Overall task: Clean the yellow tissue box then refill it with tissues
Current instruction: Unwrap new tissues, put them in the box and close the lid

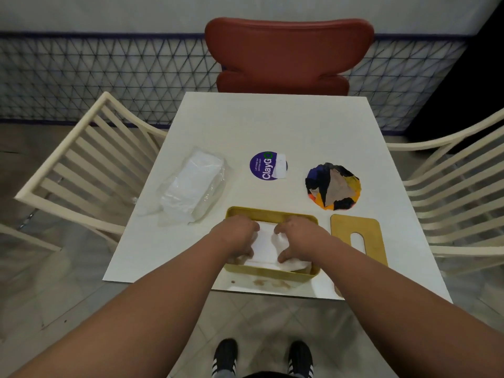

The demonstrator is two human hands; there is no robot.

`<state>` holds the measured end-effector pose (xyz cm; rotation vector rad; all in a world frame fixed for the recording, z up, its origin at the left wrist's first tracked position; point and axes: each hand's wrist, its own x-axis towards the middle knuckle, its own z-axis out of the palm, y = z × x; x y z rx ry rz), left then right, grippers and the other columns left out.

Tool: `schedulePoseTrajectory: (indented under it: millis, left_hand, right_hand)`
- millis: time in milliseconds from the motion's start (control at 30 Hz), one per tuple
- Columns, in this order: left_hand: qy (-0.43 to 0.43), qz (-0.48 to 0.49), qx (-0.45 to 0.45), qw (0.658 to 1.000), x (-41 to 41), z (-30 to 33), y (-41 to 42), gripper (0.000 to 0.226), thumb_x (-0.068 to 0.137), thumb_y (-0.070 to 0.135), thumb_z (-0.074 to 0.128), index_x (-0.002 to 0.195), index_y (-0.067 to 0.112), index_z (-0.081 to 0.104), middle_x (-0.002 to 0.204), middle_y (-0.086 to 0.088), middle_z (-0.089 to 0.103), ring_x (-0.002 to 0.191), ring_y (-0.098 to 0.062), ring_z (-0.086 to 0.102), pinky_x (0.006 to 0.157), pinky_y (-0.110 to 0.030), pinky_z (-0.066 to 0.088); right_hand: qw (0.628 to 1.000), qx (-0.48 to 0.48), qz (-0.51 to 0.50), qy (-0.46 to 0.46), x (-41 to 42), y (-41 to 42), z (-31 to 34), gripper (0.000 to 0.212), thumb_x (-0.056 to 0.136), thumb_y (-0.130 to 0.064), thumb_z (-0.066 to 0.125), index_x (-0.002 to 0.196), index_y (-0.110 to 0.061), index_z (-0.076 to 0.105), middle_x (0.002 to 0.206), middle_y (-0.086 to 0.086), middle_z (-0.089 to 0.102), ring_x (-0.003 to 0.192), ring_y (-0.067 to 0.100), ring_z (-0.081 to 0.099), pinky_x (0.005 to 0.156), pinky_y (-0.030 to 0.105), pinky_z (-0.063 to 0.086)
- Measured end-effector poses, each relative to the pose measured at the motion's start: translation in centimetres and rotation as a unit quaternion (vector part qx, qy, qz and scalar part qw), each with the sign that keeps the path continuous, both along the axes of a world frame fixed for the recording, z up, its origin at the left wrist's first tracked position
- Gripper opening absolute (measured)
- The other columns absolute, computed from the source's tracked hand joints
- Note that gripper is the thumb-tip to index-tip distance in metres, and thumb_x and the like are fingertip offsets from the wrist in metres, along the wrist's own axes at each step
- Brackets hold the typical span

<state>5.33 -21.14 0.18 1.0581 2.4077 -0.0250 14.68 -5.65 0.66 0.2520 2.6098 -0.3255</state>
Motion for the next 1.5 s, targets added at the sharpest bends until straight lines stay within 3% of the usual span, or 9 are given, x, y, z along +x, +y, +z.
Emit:
schedulePoseTrajectory:
  millis: [167, 267, 433, 567, 767, 1033, 1267, 1400, 1500]
  left_hand:
    - [0.000, 0.213, 0.248, 0.945, 0.3, 4.0, -2.4, 0.025, 0.083, 0.033, 0.069, 0.106, 0.026, 0.066, 0.099, 0.007, 0.065, 0.087, -0.011, 0.060, 0.077, -0.026, 0.050]
    - [-0.009, 0.393, 0.362, 0.845, 0.8, 4.2, -4.9, 0.011, 0.083, 0.034, 0.068, 0.086, 0.023, 0.067, 0.082, 0.011, 0.065, 0.077, -0.005, 0.060, 0.066, -0.017, 0.047]
    - [-0.107, 0.635, 0.436, 0.629, -0.2, 1.3, -9.9, 0.015, 0.084, 0.028, 0.067, 0.080, 0.014, 0.066, 0.074, -0.002, 0.066, 0.067, -0.020, 0.065, 0.077, -0.048, 0.058]
    - [-0.146, 0.703, 0.427, 0.550, -2.7, -1.7, -12.8, 0.022, 0.087, 0.028, 0.065, 0.080, 0.008, 0.061, 0.071, -0.005, 0.061, 0.063, -0.021, 0.060, 0.077, -0.041, 0.056]
    - [-0.199, 0.717, 0.428, 0.512, -7.8, -5.1, -13.4, 0.043, 0.080, 0.042, 0.069, 0.058, 0.012, 0.048, 0.054, -0.003, 0.049, 0.051, -0.023, 0.049, 0.065, -0.033, 0.046]
    - [-0.223, 0.711, 0.407, 0.528, -11.0, -7.0, -12.4, 0.053, 0.067, 0.056, 0.075, 0.066, 0.015, 0.040, 0.065, -0.003, 0.045, 0.053, -0.021, 0.046, 0.057, -0.027, 0.041]
    - [-0.229, 0.722, 0.392, 0.522, -12.1, -5.9, -10.6, 0.070, 0.046, 0.072, 0.070, 0.071, 0.008, 0.058, 0.071, -0.002, 0.056, 0.069, -0.024, 0.059, 0.079, -0.040, 0.055]
    - [-0.215, 0.744, 0.381, 0.504, -12.7, -6.0, -9.9, 0.051, 0.061, 0.057, 0.078, 0.070, 0.008, 0.065, 0.070, 0.000, 0.065, 0.076, -0.026, 0.068, 0.066, -0.032, 0.055]
    - [-0.223, 0.764, 0.372, 0.477, -13.2, -6.1, -9.6, 0.042, 0.065, 0.046, 0.079, 0.074, 0.007, 0.067, 0.074, -0.003, 0.067, 0.079, -0.027, 0.069, 0.073, -0.034, 0.058]
  right_hand:
    - [0.986, -0.088, -0.056, 0.129, -3.3, 1.0, 4.1, 0.049, 0.080, -0.057, 0.065, 0.115, -0.023, 0.063, 0.098, -0.002, 0.065, 0.092, 0.014, 0.056, 0.070, 0.025, 0.043]
    - [0.957, -0.167, -0.118, 0.204, -6.1, 0.5, 5.1, 0.039, 0.084, -0.056, 0.061, 0.102, -0.022, 0.066, 0.086, -0.004, 0.063, 0.082, 0.011, 0.054, 0.063, 0.022, 0.039]
    - [0.938, -0.205, -0.170, 0.224, -10.9, -1.3, 4.2, 0.035, 0.091, -0.048, 0.055, 0.104, -0.018, 0.066, 0.100, -0.001, 0.065, 0.091, 0.015, 0.052, 0.076, 0.025, 0.039]
    - [0.929, -0.209, -0.218, 0.215, -14.4, -2.4, 3.1, 0.036, 0.093, -0.046, 0.055, 0.106, -0.014, 0.066, 0.102, 0.001, 0.065, 0.093, 0.017, 0.053, 0.079, 0.027, 0.040]
    - [0.922, -0.199, -0.272, 0.191, -20.1, -3.7, 0.2, 0.047, 0.093, -0.045, 0.054, 0.125, -0.011, 0.057, 0.121, 0.006, 0.061, 0.114, 0.026, 0.054, 0.094, 0.035, 0.044]
    - [0.916, -0.208, -0.287, 0.187, -25.7, -4.5, -2.2, 0.060, 0.094, -0.043, 0.054, 0.142, -0.011, 0.040, 0.143, 0.011, 0.046, 0.129, 0.027, 0.044, 0.102, 0.033, 0.035]
    - [0.901, -0.281, -0.303, 0.129, -27.6, -4.5, -3.3, 0.073, 0.085, -0.062, 0.055, 0.143, -0.022, 0.040, 0.144, 0.000, 0.044, 0.131, 0.021, 0.042, 0.092, 0.028, 0.034]
    - [0.920, -0.239, -0.276, 0.145, -28.0, -4.4, -3.7, 0.045, 0.091, -0.041, 0.058, 0.127, -0.014, 0.057, 0.129, 0.003, 0.056, 0.116, 0.022, 0.052, 0.092, 0.029, 0.041]
    - [0.923, -0.237, -0.264, 0.152, -28.0, -4.5, -3.8, 0.033, 0.095, -0.034, 0.053, 0.116, -0.011, 0.062, 0.116, 0.006, 0.061, 0.104, 0.024, 0.055, 0.084, 0.031, 0.043]
